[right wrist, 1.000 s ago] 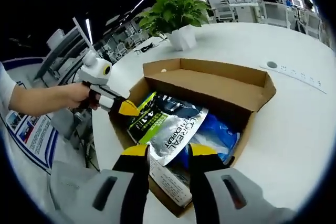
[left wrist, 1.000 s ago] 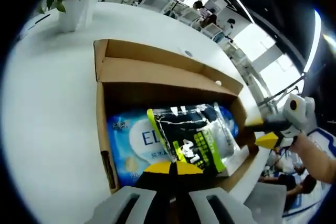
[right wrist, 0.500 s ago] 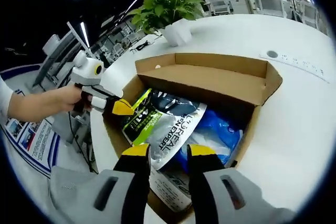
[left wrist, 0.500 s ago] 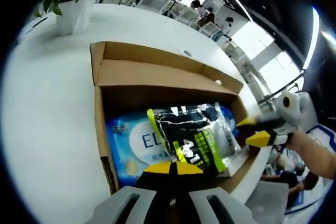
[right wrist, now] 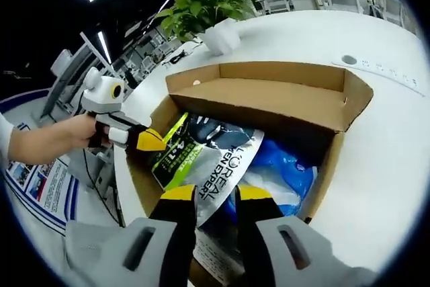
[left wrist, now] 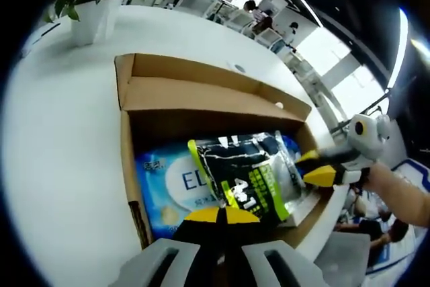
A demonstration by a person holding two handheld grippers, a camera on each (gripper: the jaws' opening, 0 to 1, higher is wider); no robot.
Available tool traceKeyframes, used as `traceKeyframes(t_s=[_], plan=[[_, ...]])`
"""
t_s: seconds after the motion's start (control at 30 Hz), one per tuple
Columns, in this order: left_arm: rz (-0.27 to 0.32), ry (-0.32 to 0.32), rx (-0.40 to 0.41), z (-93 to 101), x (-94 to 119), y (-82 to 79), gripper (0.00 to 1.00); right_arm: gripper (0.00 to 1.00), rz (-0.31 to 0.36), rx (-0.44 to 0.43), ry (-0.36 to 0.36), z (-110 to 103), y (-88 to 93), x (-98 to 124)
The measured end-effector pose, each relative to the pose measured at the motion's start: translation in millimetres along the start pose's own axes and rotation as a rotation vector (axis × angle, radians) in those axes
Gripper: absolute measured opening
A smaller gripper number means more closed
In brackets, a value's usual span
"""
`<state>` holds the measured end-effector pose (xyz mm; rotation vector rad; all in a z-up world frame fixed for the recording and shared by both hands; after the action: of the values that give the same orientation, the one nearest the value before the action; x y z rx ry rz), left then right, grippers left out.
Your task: Operate the shoe box by opening the lid, removing the specified soft item, and placing it in the target area until the item is outside and the box remains undamaged.
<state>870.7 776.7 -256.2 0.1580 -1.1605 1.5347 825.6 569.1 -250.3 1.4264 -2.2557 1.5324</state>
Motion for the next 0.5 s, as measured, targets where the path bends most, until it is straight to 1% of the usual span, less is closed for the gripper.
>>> traceKeyframes(t_s=[0.07,0.13,0.2,0.4,0.43,0.47,0.5], plan=[[0.0,-0.001,-0.002,0.4,0.1,0.3,0.0,0.2,0.006,-0.004,0.001,-1.6,0.4,0.7],[0.001,-0.002,-0.002,1.1,0.3,0.6,0.0,0.18,0.009,-0.026,0.011,-0.8,0.2,1.2],[0.001,-0.002,-0.005,1.2,0.3,0.8,0.0,0.19,0.012,-0.037,0.007,-1.7,-0.4,1.0],[0.001,-0.004,-0.01,1.2,-0.3,0.9,0.0,0.19,-0.004,-0.046,0.015,-2.5,-0.1,-0.8],[0.002,-0.002,-0.01,0.1,-1.0,0.3,0.0,0.18,-0.019,-0.04,0.042,-0.3,0.1,-0.6],[0.001,-0.002,-0.006,-1.0,-1.7,-0.6,0.0,0.18,-0.03,-0.005,0.047,0.0,0.3,-0.8],[0.001,-0.002,-0.008,-2.1,-2.4,-1.7,0.0,0.19,-0.056,0.027,0.059,-1.3,2.5,-1.8]])
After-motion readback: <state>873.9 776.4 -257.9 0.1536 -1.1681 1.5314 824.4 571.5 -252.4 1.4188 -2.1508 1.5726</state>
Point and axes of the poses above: the point that each gripper's makers call its tool centre point, and the gripper's own axes: x roughly backward along the fingers, z roughly to its right, y roughly out of its underside, the point moved 6 cm from there along x, roughly backward along the fingers, and after that the axes turned 9 degrees about z, right-handed, at the moved point
